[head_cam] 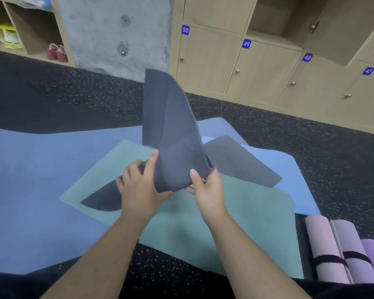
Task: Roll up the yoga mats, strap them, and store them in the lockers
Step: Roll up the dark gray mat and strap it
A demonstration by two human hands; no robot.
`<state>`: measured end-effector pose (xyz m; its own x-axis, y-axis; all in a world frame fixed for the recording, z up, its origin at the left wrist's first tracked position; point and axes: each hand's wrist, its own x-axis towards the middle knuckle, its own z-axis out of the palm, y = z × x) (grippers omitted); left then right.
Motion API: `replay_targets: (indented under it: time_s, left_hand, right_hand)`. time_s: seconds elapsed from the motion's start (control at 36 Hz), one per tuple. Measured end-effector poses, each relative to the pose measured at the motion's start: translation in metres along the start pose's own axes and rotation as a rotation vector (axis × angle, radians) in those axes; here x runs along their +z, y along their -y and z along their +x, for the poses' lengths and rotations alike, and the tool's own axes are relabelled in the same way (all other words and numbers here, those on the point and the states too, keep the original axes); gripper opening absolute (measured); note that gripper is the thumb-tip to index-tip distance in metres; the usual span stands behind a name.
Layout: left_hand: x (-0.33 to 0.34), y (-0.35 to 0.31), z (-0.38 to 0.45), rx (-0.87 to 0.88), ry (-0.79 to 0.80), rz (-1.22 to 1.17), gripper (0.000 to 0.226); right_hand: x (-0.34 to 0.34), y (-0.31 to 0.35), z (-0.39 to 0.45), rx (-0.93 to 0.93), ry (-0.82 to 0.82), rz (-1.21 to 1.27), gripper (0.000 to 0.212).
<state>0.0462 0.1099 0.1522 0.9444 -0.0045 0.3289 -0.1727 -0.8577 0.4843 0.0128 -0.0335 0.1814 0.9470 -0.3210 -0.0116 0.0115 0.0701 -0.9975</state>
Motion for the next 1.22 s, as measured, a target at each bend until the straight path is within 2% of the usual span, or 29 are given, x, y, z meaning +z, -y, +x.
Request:
replay_targets:
  time_s: [0.11,0.22,0.33,0.39,0.47,0.58,0.64,0.72,0.78,0.83,0.92,0.97,1.0,1.08,1.19,1.22]
  left_hand:
    - [0.011,0.0,-0.005,0.123,-0.156,0.064,0.104]
    - [0.024,-0.013,-0.007,0.244,-0.115,-0.036,0.101]
    - [0.044,-0.025,-0.008,0.337,-0.039,-0.049,0.107]
    - [0.056,-0.026,-0.009,0.362,0.017,-0.058,0.111]
    - [0.065,-0.029,-0.013,0.386,0.192,-0.082,0.108]
    - [0.08,-0.033,-0.023,0.424,0.387,-0.151,0.092]
    - [0.091,-0.029,-0.029,0.41,0.423,-0.166,0.08]
    - [0.106,-0.023,-0.041,0.387,0.484,-0.164,0.055]
    - [0.113,-0.02,-0.046,0.398,0.529,-0.124,0.049]
    - [0.113,-0.021,-0.049,0.412,0.555,-0.102,0.048]
    - [0.126,-0.008,-0.055,0.481,0.469,-0.027,0.038]
    - [0.131,0.01,-0.061,0.452,0.387,0.06,0.012]
    - [0.133,0.021,-0.065,0.438,0.351,0.101,0.013]
    - [0.134,0.048,-0.078,0.408,0.332,0.221,0.036]
    - [0.135,0.058,-0.089,0.398,0.273,0.226,0.038]
    - [0.134,0.058,-0.089,0.408,0.267,0.214,0.037]
  right_hand:
    - [-0.011,-0.013,0.006,0.047,-0.107,0.174,0.038]
    - [-0.024,-0.018,0.017,0.056,-0.262,0.169,0.052]
    - [-0.042,-0.026,0.022,0.083,-0.547,-0.233,0.085]
    - [-0.052,-0.028,0.02,0.113,-0.603,-0.392,0.093]
    - [-0.066,-0.038,0.012,0.134,-0.521,-0.628,0.09]
    - [-0.081,-0.058,-0.003,0.07,-0.231,-0.978,0.087]
    - [-0.086,-0.069,-0.008,0.133,-0.099,-1.083,0.087]
    - [-0.092,-0.084,-0.014,0.175,-0.022,-1.317,0.088]
    - [-0.093,-0.094,-0.014,0.088,-0.014,-1.489,0.085]
    - [-0.096,-0.104,-0.012,0.013,0.017,-1.566,0.069]
    - [-0.1,-0.117,-0.012,0.182,0.134,-1.571,0.04]
    - [-0.107,-0.124,-0.015,0.246,0.125,-1.567,0.034]
    - [-0.111,-0.129,-0.019,0.277,0.12,-1.563,0.034]
    - [-0.115,-0.146,-0.03,0.343,0.132,-1.547,0.037]
    - [-0.11,-0.166,-0.039,0.287,0.032,-1.521,0.039]
    - [-0.108,-0.166,-0.038,0.32,0.06,-1.52,0.041]
